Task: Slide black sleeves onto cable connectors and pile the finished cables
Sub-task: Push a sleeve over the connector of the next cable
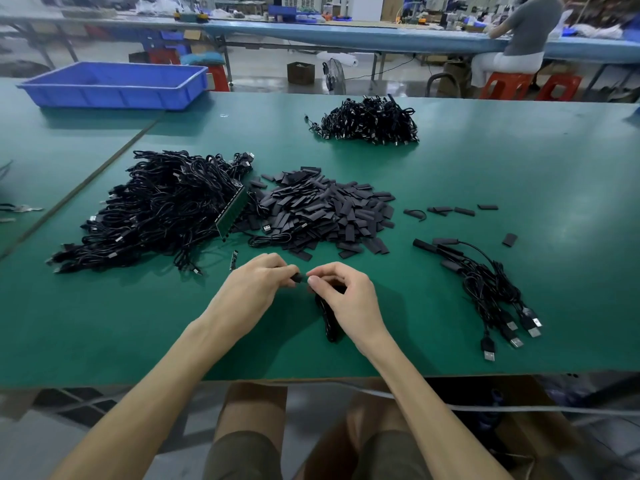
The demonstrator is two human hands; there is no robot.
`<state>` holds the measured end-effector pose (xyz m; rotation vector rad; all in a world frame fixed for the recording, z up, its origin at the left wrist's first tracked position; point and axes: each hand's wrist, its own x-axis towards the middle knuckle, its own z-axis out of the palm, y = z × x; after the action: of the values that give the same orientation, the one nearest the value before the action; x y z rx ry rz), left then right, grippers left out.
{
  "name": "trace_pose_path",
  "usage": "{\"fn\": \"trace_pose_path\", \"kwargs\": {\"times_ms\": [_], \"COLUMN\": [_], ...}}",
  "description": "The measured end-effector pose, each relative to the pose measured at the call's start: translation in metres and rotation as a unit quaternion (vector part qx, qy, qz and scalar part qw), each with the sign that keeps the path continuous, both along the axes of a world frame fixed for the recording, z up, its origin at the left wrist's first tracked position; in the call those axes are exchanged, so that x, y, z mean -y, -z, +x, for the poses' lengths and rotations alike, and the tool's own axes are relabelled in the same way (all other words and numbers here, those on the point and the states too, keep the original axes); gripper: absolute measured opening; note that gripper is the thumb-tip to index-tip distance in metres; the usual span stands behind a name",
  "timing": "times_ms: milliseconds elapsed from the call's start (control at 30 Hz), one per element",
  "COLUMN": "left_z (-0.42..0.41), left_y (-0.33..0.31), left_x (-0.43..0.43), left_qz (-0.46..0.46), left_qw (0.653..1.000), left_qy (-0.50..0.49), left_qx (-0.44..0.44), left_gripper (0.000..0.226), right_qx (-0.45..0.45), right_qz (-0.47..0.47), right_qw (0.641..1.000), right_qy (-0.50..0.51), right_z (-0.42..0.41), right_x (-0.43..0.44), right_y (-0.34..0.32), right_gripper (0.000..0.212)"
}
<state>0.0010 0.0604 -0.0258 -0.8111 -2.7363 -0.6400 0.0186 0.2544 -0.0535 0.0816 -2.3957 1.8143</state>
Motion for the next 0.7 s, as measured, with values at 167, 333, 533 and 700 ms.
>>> {"fn": "trace_pose_path", "kwargs": {"times_ms": [167, 333, 533, 700], "left_z": [-0.0021, -0.0024, -0.0027, -0.0017], "left_y": [0.0033, 0.001, 0.0007, 0.0022], "left_x": [0.0006, -0.0015, -0.0025, -0.004], "left_qz": [-0.035, -0.036, -0.047, -0.042], "left_qw": [0.999, 0.996, 0.995, 0.996], "left_qy": [0.039, 0.079, 0.082, 0.072], "left_qx": [-0.007, -0.017, -0.016, 0.003], "left_gripper": [0.023, 0.016, 0.015, 0.016], "right_qx": [0.007, 0.01, 0.013, 0.013], "right_qz": [-0.012, -0.012, -0.009, -0.009], "right_qw": [1.0, 1.0, 1.0, 1.0], "right_qy": [-0.006, -0.01, -0.011, -0.013], "right_z": [0.0026, 0.0033, 0.0034, 0.0029], "right_x": [-0.0023, -0.0035, -0.0032, -0.0035], "right_y": [-0.0002, -0.0009, -0.0009, -0.0007], "right_gripper": [0.004, 0.006, 0.005, 0.006]}}
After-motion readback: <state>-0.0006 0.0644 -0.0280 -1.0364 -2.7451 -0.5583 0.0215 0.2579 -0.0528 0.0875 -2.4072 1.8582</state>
